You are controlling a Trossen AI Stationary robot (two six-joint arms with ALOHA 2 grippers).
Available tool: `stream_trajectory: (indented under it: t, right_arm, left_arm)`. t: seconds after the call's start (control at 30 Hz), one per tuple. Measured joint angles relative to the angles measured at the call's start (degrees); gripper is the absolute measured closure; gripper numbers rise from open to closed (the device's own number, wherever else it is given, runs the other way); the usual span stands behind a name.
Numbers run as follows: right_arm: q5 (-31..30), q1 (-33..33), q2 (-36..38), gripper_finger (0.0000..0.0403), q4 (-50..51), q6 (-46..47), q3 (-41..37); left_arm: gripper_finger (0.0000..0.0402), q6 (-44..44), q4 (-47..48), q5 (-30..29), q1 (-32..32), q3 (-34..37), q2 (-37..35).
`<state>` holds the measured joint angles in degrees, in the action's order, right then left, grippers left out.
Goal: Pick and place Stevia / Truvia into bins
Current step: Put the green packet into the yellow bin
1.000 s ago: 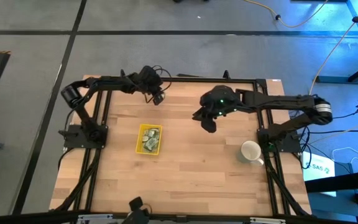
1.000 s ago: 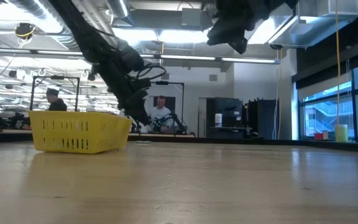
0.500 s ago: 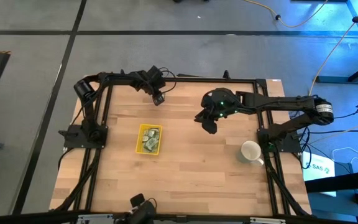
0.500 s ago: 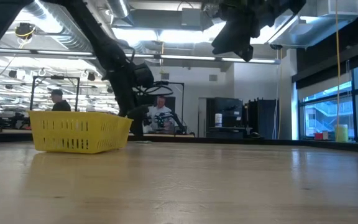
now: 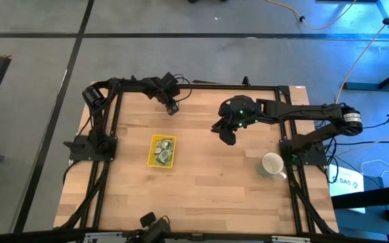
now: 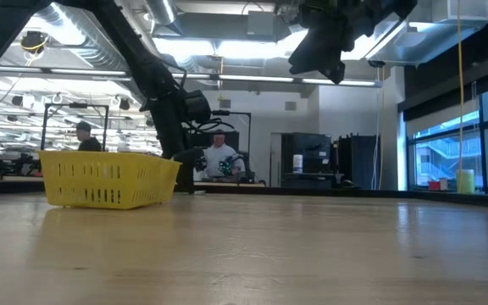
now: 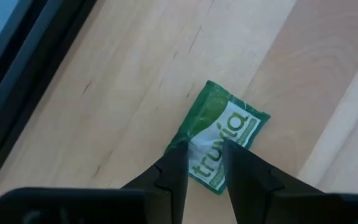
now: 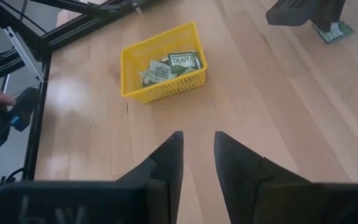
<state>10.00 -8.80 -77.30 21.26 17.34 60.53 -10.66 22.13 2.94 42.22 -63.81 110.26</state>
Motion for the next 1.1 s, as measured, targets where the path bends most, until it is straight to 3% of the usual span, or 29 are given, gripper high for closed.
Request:
stream_trajectory:
  t: [0.37, 0.5, 0.7, 0.83, 0.97, 1.1]
  right_arm:
    - [0.0, 0.02, 0.0, 0.0308, 0.02, 0.11, 0.02]
    - [0.0, 0.0, 0.0, 0.0308, 0.02, 0.14, 0.02]
    - [0.0, 0.02, 0.0, 0.0308, 0.0, -0.23, 0.02]
    - [0.0, 0.01, -0.02, 0.0308, -0.14, -1.15, 0.03]
    - [0.0, 0.0, -0.02, 0.0308, -0.44, -1.07, 0.04]
    - [0.0, 0.01, -0.02, 0.0308, -0.44, -1.09, 0.04]
  left_arm:
    - [0.0388, 1.48, 0.42, 1.96, 0.02, 0.15, -0.51]
    - [0.0393, 1.53, 2.63, 1.93, 0.0, 0.63, -2.97]
    - [0.0393, 2.26, 6.37, 3.61, -0.88, 0.43, -11.44]
    - [0.0394, 3.04, 9.65, 10.84, -3.26, 0.43, -18.25]
    - [0.0394, 3.04, 13.71, 16.17, -7.65, 0.42, -24.29]
    - [0.0394, 3.03, 18.95, 17.66, -14.43, 0.33, -29.11]
